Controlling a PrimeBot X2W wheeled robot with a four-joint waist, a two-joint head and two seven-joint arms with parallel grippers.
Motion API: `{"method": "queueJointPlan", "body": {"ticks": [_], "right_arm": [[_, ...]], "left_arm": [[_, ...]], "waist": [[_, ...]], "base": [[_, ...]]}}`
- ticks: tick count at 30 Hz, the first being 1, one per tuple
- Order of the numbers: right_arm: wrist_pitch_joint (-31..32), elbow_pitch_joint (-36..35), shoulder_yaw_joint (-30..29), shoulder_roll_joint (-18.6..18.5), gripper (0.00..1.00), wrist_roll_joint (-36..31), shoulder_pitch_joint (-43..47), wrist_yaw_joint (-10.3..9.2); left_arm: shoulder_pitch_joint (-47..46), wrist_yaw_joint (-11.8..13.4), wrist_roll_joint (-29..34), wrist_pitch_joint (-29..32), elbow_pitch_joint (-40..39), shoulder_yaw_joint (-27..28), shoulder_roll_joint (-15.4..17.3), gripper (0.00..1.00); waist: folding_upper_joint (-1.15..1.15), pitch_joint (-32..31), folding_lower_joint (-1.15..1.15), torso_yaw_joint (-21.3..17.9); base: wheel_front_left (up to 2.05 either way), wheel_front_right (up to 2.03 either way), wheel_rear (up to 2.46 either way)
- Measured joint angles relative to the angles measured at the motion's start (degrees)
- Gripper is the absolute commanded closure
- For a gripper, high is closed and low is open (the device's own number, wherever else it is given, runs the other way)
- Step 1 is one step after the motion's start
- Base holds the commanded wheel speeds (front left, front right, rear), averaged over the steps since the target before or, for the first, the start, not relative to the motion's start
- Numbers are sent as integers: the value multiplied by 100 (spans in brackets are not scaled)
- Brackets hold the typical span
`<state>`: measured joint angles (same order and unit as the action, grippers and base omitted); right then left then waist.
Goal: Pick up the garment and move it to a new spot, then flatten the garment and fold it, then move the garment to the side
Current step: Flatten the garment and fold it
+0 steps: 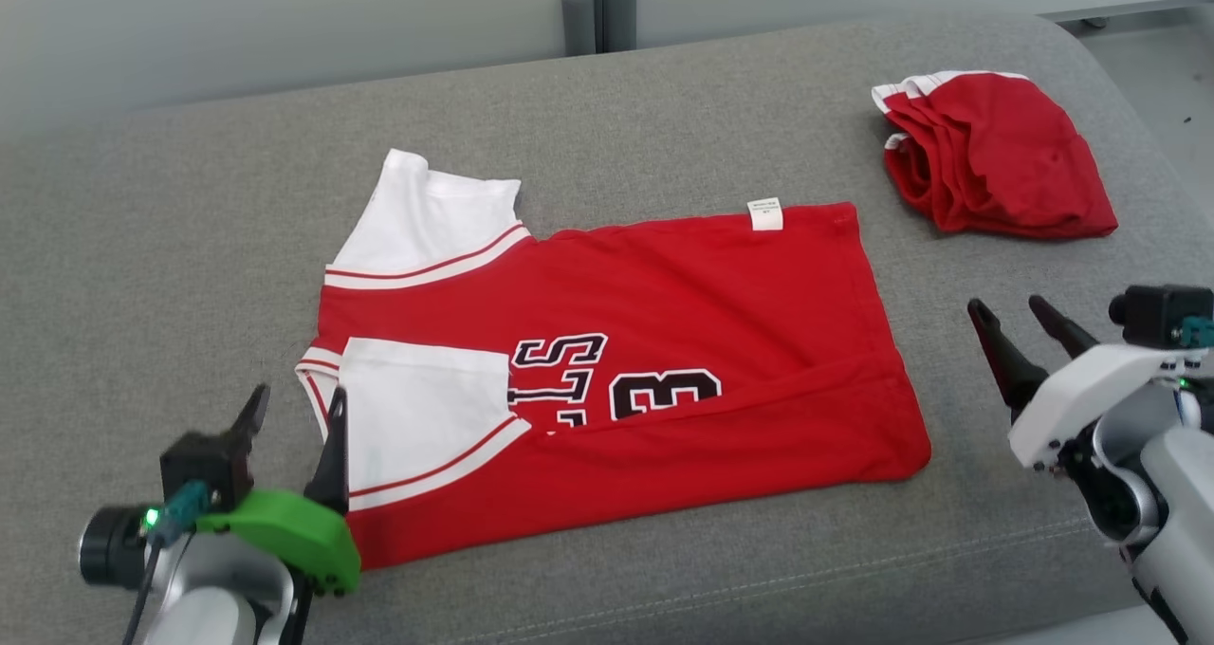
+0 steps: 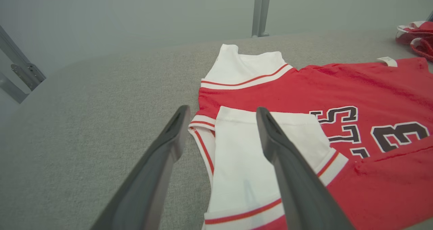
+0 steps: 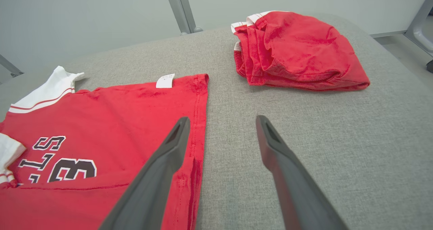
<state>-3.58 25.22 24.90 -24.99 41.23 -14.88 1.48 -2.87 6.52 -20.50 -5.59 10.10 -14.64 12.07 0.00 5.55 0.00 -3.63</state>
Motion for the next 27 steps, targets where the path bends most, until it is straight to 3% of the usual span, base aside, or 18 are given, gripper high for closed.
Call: {"method": "queueJointPlan", "body": {"ticks": [7,15,27], "right_arm": [[546,-305,208,-127,0,-204,-845,153],[1093,-520,411,-159,0,-313,-1712,270],[1527,-786,494,-59,0,-347,-2575,349]], "left_arm": [[-1204,-237,-51,695,-45,-198,-22,0],[-2561,-325,-162,1577,375,-216,-114,0],[-4214,-349,52,2431,1074,-146,180,0]], "waist": [[0,320,0,-49],[0,861,0,-119],[0,1793,0,-333]], "base": [[0,0,0],[0,0,0],[0,0,0]]}}
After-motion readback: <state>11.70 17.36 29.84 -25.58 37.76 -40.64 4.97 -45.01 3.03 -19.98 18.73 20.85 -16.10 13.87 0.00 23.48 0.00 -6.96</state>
